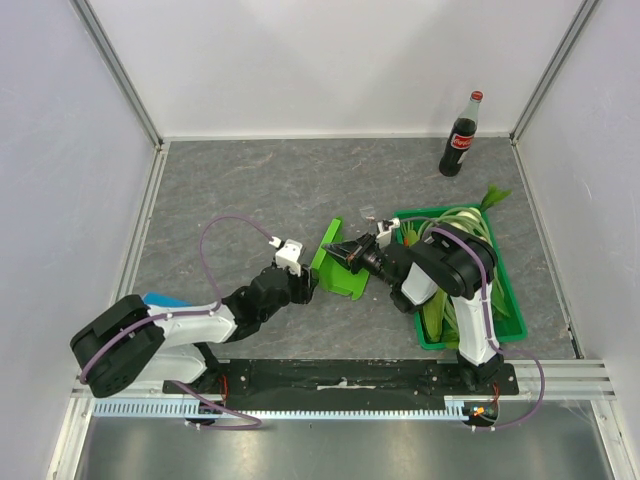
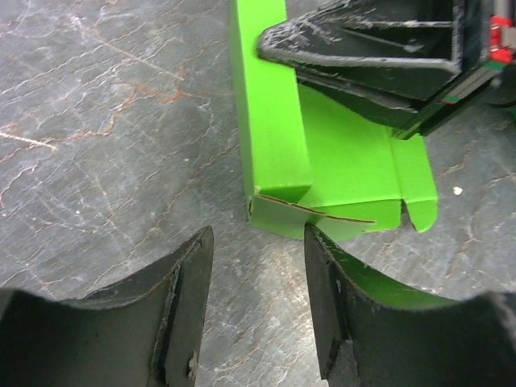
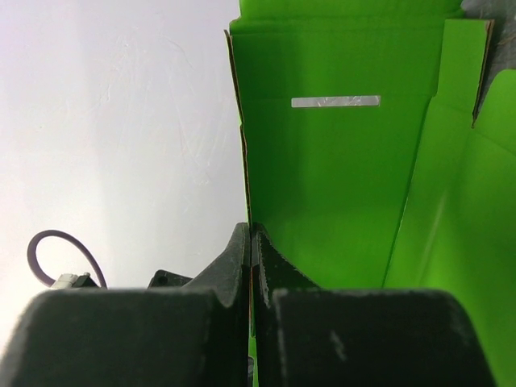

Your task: Fold the paper box

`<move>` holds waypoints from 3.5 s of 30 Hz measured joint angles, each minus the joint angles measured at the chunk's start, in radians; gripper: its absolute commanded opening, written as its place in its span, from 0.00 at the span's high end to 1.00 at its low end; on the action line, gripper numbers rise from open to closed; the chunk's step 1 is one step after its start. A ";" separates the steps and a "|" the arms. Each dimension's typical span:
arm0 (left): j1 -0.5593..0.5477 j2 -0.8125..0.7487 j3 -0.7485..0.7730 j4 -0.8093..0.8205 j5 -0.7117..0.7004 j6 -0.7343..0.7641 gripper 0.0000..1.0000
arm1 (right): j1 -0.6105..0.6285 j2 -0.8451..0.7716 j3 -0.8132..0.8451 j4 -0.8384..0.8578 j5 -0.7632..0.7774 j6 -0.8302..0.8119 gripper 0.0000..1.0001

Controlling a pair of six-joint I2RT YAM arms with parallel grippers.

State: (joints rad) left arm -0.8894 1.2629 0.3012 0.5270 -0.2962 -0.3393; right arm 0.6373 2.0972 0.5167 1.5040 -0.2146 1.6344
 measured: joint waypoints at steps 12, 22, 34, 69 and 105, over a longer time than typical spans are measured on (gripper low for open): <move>0.001 0.003 0.021 -0.011 0.081 -0.043 0.38 | 0.000 -0.001 -0.012 0.003 0.007 0.008 1.00; -0.017 0.084 0.013 0.116 -0.003 -0.082 0.39 | 0.003 -0.003 -0.016 0.004 0.029 0.017 1.00; -0.120 0.208 0.060 0.217 -0.236 -0.087 0.45 | 0.022 -0.002 -0.040 0.012 0.109 0.040 1.00; -0.153 0.274 0.212 0.071 -0.437 -0.126 0.29 | 0.061 -0.005 -0.074 0.007 0.140 0.040 1.00; 0.124 -0.529 0.149 -0.552 -0.030 -0.280 0.18 | 0.163 -0.232 0.088 -0.261 0.245 -0.054 1.00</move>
State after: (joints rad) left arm -0.7658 0.7341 0.4503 -0.0254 -0.3260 -0.6197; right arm 0.8005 1.8648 0.6044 1.2427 0.0303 1.5806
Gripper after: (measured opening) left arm 0.804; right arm 0.004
